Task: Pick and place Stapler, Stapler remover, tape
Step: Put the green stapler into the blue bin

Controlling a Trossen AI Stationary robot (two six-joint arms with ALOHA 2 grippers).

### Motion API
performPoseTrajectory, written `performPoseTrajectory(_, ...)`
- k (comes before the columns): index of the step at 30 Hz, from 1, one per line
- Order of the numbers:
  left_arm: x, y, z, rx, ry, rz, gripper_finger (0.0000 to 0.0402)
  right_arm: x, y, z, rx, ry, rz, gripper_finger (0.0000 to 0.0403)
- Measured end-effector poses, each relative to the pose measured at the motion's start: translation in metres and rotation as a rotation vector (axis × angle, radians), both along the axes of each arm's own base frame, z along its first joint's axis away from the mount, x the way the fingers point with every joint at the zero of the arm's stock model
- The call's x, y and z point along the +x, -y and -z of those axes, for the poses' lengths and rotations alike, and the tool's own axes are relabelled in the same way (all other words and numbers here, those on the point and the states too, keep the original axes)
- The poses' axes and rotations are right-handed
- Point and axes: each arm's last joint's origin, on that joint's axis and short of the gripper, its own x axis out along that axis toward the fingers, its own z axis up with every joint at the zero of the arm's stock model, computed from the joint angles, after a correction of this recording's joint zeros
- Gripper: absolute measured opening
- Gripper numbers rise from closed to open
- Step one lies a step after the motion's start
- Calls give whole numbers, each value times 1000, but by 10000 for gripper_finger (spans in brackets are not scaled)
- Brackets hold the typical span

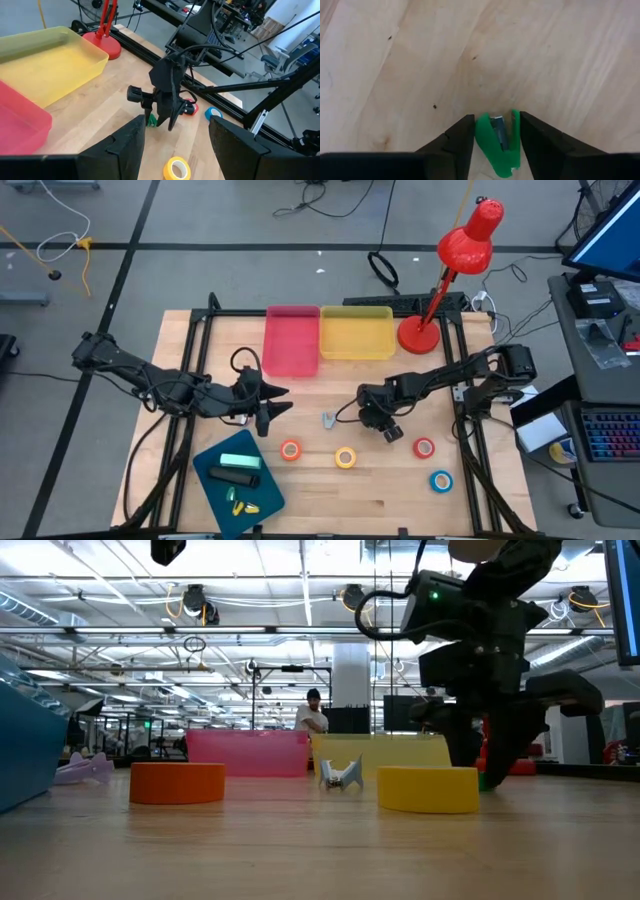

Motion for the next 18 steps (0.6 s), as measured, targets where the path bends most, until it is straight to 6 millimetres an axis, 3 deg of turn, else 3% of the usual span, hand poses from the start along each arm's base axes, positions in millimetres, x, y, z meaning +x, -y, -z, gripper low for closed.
performPoseTrajectory(10,-2,-1,5,28,-51,4,218,2,1,-25,21,105,96,54)
performPoseTrajectory(18,-1,0,6,34,-61,5,218,26,0,-65,90,251,135,66)
